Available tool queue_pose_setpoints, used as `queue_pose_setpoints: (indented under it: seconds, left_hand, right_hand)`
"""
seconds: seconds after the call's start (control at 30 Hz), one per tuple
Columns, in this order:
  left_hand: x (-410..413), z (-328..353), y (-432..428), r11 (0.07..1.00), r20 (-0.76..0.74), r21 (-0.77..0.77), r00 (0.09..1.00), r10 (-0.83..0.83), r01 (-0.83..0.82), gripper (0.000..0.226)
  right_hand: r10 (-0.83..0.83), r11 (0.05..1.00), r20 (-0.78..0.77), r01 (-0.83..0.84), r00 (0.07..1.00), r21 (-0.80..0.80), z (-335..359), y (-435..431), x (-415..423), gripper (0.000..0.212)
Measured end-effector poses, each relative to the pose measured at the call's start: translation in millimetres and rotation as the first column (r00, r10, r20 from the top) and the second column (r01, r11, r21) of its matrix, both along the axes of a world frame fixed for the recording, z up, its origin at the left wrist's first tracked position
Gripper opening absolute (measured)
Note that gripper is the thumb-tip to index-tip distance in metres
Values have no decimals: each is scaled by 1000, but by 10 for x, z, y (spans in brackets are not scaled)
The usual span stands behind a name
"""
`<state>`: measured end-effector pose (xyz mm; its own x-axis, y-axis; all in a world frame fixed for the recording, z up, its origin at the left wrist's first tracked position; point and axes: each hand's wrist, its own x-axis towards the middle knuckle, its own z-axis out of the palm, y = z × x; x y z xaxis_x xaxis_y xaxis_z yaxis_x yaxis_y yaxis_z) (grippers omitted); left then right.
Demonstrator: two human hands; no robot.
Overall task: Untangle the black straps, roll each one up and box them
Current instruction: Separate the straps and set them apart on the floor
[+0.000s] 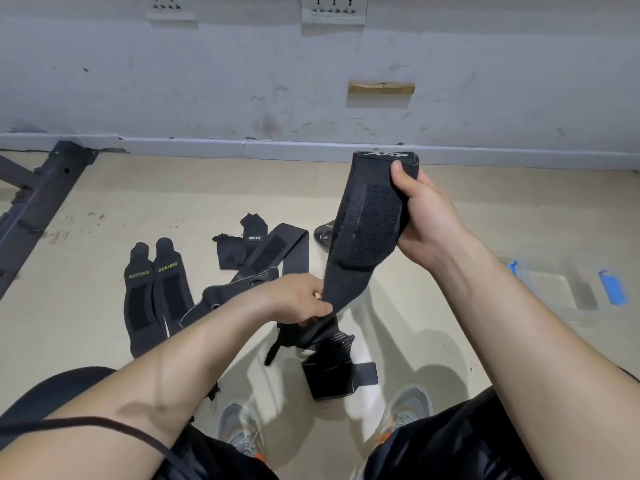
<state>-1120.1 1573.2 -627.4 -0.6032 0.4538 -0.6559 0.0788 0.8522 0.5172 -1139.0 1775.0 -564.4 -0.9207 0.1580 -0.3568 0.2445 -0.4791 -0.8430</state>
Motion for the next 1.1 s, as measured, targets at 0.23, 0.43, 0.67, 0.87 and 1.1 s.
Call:
queue_pose_setpoints:
  seconds: [0.23, 0.43, 0.67, 0.87, 1.1]
  left_hand:
    - [-183, 203, -61, 935, -308, 191, 886, 346, -299, 9]
    - [-130, 401, 65, 553, 230, 696, 872, 433, -458, 36]
    - [186, 296, -110, 564, 240, 666, 856, 458, -489, 31]
    - [579, 219, -609, 442, 368, 635, 751, 548, -634, 35]
    - [935, -121, -1094, 421, 388, 525, 649, 655, -739, 26]
  right_hand:
    - [100, 992, -22, -98, 995, 79, -40, -87, 28, 16]
    - [110, 984, -42, -103, 993, 143, -116, -250, 73, 27]
    - [98, 985, -90, -83, 991, 154, -76, -596, 80, 16]
    - [221, 966, -100, -203, 970, 160, 3, -1117, 105, 21]
    - [260, 966, -22, -259, 965, 21, -129, -1743, -17, 25]
